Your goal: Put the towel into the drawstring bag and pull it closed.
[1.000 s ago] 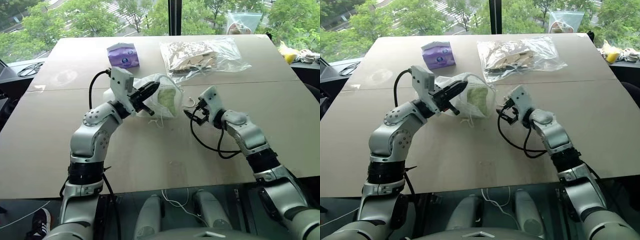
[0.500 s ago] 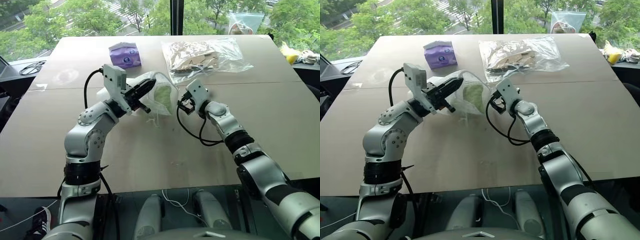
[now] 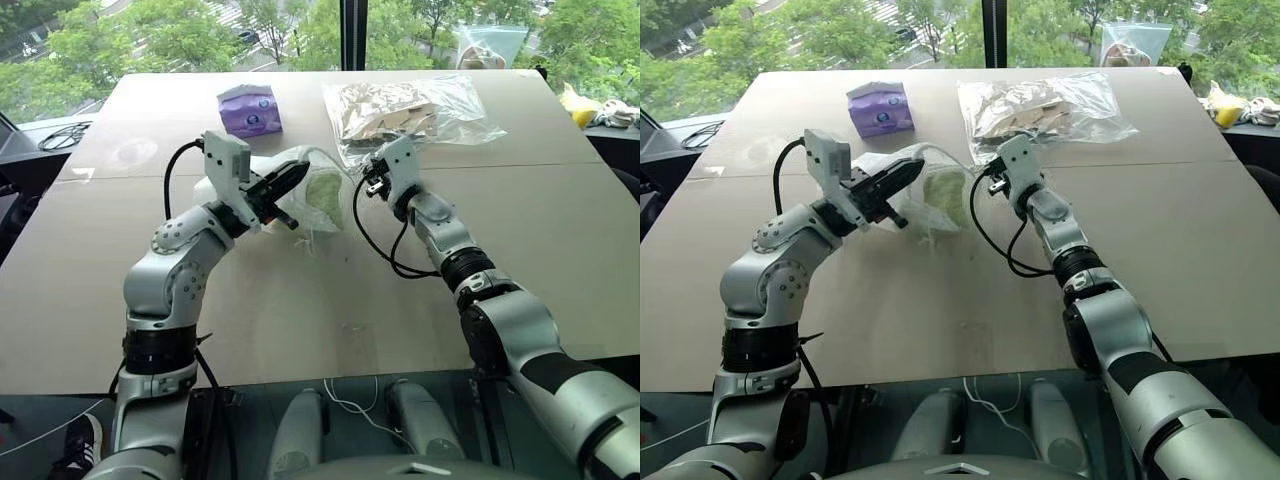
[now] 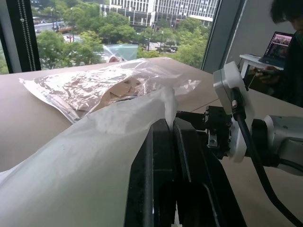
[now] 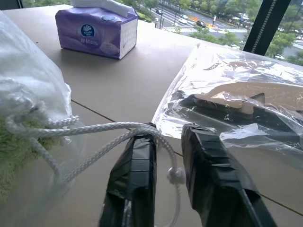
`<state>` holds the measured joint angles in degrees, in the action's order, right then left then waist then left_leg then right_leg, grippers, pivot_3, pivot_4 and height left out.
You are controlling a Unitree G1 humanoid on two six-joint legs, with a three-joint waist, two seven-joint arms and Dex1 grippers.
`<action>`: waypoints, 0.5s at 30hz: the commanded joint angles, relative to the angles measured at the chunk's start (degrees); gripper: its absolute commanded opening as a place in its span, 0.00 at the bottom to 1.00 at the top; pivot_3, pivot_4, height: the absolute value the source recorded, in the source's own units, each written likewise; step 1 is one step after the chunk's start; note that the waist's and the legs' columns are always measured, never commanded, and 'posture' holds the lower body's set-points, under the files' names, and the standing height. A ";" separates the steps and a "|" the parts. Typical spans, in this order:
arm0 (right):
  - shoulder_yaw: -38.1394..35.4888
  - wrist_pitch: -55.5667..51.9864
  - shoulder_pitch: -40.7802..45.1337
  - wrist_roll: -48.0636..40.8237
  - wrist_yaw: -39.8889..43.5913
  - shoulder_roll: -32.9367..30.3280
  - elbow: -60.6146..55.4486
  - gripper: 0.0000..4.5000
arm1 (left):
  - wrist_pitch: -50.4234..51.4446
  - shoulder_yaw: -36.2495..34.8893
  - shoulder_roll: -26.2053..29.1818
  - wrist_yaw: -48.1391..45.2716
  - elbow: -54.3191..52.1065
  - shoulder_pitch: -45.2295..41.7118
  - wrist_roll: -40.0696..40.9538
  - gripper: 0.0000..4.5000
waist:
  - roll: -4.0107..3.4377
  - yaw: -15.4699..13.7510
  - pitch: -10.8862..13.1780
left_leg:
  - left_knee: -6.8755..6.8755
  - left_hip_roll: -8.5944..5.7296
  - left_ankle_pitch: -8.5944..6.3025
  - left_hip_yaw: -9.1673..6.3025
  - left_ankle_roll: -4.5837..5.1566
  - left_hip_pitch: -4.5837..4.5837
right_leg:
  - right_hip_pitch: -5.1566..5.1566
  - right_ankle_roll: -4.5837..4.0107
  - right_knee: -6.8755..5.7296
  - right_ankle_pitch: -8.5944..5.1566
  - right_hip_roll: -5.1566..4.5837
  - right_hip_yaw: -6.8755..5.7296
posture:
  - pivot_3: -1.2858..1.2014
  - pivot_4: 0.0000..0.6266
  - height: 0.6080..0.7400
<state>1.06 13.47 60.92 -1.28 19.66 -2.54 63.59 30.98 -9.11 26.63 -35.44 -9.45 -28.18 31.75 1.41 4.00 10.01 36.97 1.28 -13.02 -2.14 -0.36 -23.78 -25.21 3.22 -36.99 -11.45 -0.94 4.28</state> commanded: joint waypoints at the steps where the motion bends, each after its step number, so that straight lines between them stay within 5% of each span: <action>1: -1.22 1.45 -1.39 -0.94 0.97 -1.17 -5.15 0.01 | -1.04 -0.67 0.12 -0.63 -0.71 -0.52 0.60 0.00 | 0.00 -0.01 0.00 | 0.00 0.00 0.00 -0.01 0.00 0.00 | 0.00 0.00 -0.01 0.00 0.00 0.00 | 0.52 0.24 1.00; 15: 0.57 -16.76 -18.16 -0.04 0.44 -5.39 -43.92 0.01 | -4.75 2.08 0.21 -4.99 6.48 -6.00 -2.40 0.00 | 0.00 -0.19 0.00 | 0.10 0.00 0.00 -0.03 0.00 0.02 | 0.00 0.00 -0.16 -0.01 0.02 0.00 | 0.52 0.24 1.00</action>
<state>1.41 -0.55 43.22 -1.07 20.44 -7.33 26.59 28.48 -6.59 26.62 -38.74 -2.85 -32.43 29.25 1.41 3.81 10.01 37.08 1.27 -13.01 -2.16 -0.36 -23.77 -25.21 3.23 -37.15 -11.46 -0.93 4.27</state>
